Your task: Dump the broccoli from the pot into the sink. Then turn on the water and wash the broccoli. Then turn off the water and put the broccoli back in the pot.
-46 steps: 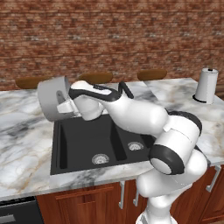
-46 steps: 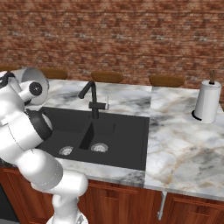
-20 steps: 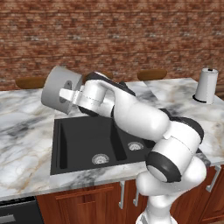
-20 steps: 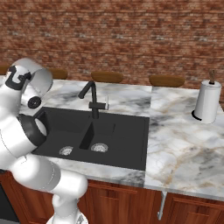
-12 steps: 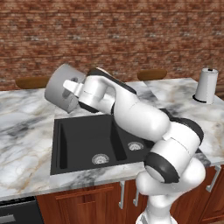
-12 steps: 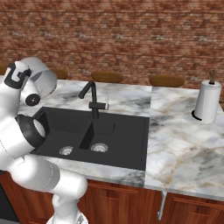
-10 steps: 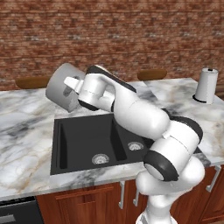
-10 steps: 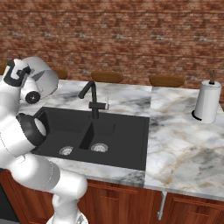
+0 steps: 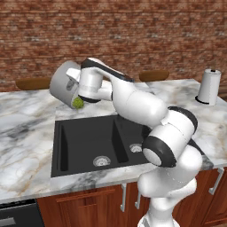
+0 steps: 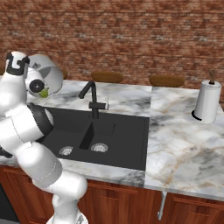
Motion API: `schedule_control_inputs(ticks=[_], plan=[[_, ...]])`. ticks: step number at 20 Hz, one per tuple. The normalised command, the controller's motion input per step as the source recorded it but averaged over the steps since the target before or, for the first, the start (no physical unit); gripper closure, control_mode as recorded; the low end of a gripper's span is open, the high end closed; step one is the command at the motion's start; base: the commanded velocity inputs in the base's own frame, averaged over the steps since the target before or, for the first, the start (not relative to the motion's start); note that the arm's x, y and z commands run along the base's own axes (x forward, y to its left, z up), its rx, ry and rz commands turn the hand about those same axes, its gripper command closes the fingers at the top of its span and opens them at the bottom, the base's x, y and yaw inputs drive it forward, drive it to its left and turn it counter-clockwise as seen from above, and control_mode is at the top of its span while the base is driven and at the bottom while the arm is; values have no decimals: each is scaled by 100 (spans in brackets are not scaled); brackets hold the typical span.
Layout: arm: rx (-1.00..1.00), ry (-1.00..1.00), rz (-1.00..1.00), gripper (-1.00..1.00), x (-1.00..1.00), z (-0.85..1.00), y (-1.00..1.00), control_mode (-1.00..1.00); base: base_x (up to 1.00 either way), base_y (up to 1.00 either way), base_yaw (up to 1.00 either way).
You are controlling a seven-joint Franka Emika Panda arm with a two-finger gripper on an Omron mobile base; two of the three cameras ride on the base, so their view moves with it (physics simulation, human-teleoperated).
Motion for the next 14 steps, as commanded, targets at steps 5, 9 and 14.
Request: schedule_control_inputs(ticks=[5,9,14], plan=[[0,-1,0,100,41,0,0,-100,0,0,0],[0,-8,0,100,38,0,0,-100,0,0,0],[0,-4,0,100,26,0,1,-100,0,0,0]])
